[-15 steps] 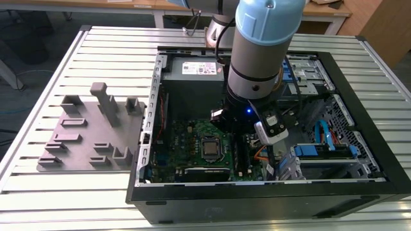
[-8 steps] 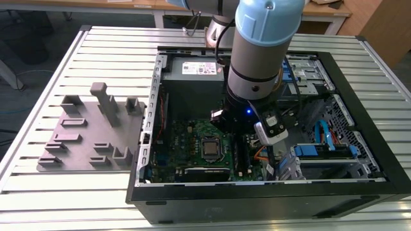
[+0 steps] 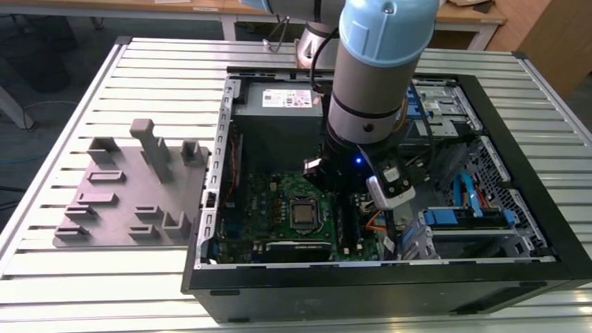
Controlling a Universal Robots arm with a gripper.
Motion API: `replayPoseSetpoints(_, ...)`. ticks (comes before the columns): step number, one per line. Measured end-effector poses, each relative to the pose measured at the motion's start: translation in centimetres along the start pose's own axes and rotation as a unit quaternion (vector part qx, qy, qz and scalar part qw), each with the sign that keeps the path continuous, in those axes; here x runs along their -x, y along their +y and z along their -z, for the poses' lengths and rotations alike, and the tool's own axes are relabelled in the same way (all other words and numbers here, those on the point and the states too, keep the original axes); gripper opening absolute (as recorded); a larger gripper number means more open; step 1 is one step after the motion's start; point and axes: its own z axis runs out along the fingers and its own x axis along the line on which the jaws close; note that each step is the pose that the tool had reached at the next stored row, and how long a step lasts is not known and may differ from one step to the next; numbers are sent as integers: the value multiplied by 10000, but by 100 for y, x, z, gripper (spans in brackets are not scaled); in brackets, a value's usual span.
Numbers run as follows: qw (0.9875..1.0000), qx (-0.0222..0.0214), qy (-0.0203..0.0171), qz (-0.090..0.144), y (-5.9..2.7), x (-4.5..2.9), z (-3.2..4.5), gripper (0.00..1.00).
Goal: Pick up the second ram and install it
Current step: 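Insert the second ram into the second slot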
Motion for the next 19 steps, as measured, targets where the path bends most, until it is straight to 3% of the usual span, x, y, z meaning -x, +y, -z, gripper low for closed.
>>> replayPoseSetpoints(19, 10000, -6, 2, 1, -3, 9, -8, 11)
